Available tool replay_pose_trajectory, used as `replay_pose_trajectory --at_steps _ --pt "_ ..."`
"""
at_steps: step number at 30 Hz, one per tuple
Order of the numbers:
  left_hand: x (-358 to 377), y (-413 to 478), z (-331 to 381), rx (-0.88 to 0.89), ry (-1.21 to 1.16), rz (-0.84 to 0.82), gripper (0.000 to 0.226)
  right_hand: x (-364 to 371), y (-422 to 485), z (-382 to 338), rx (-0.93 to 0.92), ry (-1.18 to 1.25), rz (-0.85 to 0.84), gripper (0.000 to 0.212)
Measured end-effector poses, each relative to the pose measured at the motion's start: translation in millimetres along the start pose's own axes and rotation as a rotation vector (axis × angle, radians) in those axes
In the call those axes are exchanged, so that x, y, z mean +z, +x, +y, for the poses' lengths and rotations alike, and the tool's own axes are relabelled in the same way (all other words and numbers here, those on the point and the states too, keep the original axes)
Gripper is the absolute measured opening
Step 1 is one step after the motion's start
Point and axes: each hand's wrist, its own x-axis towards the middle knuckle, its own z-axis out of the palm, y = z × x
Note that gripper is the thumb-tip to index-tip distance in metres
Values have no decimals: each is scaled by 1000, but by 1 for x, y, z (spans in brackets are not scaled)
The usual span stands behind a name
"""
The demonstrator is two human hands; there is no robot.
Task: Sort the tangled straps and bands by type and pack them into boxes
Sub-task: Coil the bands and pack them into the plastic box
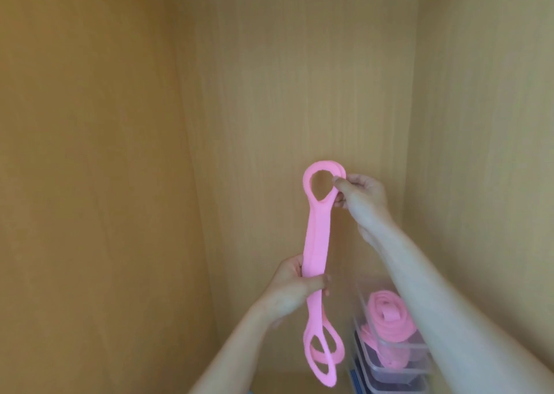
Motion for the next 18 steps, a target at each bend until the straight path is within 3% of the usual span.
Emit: replay_pose_trajectory --at_steps 10,14,18 --pt "-26 -11 -1 -18 71 -50 6 -23 -9 15 103 35 80 3" --pt "-49 -14 4 0 24 -39 4 -28 -19 23 157 56 95 17" --pt "-68 -16 12 35 -29 5 5 -29 -30 28 153 125 99 48"
